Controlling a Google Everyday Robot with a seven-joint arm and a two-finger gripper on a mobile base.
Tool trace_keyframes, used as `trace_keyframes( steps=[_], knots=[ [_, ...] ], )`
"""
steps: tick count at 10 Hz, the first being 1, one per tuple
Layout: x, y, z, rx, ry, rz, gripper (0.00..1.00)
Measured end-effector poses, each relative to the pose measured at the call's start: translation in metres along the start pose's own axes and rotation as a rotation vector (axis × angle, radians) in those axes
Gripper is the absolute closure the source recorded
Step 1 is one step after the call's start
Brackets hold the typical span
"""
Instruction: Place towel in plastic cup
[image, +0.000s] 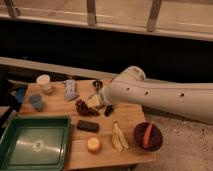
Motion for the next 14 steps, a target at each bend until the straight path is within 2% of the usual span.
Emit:
trace_keyframes(
  steps=[2, 5, 9, 12, 14],
  knots=[
    [-0.027, 0.02, 0.011, 0.012, -0.017, -0.057, 0.2],
    [-0.077, 0.071, 0.041, -0.004, -0.037, -0.148, 0.2],
    [-0.138, 0.123, 0.077, -0.024, -0.05, -0.247, 0.2],
    [-0.177, 0.15, 0.111, -0.055, -0.033, -0.305, 0.2],
    [-0.191, 0.152, 0.135, -0.073, 0.002, -0.314, 0.2]
  ],
)
